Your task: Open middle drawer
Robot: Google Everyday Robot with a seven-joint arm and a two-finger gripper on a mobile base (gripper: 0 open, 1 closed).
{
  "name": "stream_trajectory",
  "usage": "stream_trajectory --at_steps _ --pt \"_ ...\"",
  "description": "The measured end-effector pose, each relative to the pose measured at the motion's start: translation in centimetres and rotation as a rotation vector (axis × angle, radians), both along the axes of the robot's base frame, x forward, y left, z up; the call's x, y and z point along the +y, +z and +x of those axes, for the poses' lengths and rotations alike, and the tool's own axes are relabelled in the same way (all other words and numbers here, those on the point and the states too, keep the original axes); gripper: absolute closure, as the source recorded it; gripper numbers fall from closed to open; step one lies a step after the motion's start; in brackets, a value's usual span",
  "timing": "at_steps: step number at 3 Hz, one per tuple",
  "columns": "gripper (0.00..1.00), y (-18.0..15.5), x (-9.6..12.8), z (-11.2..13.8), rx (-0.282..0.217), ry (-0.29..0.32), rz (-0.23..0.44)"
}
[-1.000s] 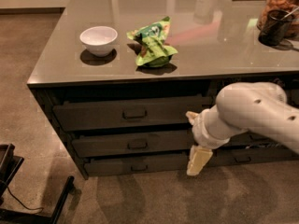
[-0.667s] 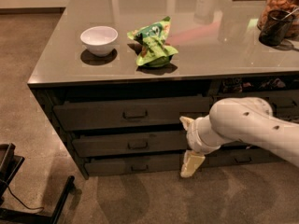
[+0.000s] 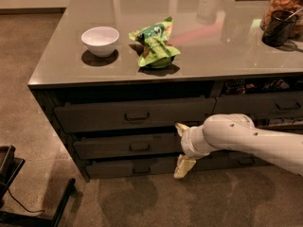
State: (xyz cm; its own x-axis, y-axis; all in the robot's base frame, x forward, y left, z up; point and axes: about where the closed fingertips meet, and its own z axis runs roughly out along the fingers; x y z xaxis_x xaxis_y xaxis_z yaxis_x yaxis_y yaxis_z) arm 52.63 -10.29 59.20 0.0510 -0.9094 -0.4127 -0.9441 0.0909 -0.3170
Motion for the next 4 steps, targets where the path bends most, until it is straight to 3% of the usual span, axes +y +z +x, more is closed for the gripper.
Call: stream_trajectory --at_steps 2,4 --pt "0.00 -1.8 0.2 -0.2 -0.013 0.012 -0.004" --pt "0.00 -7.4 0.4 1.8 -0.055 0.006 0.017"
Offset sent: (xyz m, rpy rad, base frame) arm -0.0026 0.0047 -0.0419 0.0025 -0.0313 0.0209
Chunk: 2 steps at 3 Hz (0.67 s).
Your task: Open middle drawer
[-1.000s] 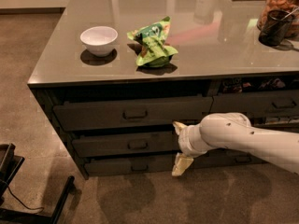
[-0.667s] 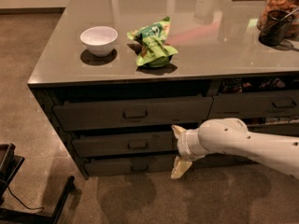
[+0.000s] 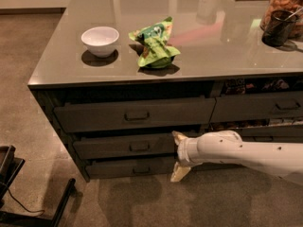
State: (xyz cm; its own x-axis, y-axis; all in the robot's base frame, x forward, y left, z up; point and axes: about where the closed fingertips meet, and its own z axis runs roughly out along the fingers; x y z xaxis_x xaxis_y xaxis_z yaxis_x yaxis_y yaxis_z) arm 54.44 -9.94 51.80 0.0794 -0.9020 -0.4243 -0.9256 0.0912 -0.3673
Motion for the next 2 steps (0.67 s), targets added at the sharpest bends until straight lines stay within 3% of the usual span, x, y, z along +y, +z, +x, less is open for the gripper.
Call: stream_trajectory --at_steps 2 --pt "0.00 -3.5 -0.3 2.9 -0.048 -0.004 0.017"
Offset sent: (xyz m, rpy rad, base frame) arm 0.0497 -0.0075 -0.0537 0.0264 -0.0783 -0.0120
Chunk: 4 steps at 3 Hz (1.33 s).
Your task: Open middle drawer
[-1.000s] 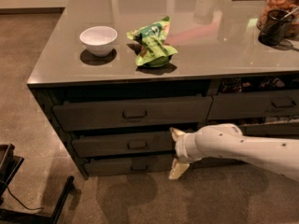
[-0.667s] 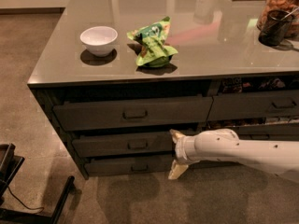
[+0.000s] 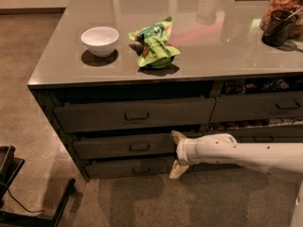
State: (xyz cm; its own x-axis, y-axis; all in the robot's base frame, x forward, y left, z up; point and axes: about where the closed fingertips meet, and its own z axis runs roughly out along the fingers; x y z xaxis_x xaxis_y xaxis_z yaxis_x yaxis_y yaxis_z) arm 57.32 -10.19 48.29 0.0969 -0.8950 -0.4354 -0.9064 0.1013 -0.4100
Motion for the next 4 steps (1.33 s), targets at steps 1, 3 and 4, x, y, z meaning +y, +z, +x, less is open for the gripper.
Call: stream_trajectory --at_steps 1,3,4 --pt "0.00 -1.1 0.0 1.4 -0.015 0.000 0.009" --pt "0.00 -3.1 0.3 3.7 -0.011 0.003 0.016" --pt "0.00 -4.2 0.7 4.6 0.011 0.009 0.013"
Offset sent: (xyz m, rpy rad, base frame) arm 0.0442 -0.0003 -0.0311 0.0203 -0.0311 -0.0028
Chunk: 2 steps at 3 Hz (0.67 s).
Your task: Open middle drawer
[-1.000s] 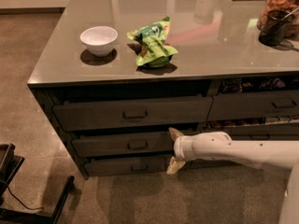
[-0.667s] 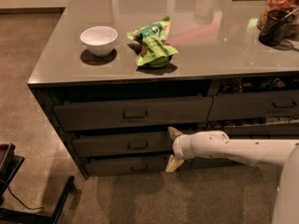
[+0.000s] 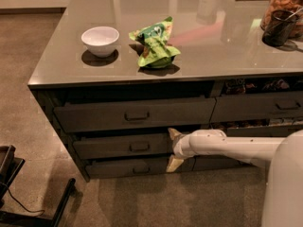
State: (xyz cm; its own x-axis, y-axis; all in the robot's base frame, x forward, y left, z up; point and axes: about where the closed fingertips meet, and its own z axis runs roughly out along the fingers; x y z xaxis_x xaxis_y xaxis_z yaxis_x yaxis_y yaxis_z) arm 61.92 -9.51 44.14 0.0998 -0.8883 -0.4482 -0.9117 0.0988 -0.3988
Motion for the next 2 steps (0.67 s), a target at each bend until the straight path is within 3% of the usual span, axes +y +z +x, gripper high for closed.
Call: stream_trajectory --at_steps 2 --pt "0.00 -1.41 1.13 1.64 0.033 0.028 0.004"
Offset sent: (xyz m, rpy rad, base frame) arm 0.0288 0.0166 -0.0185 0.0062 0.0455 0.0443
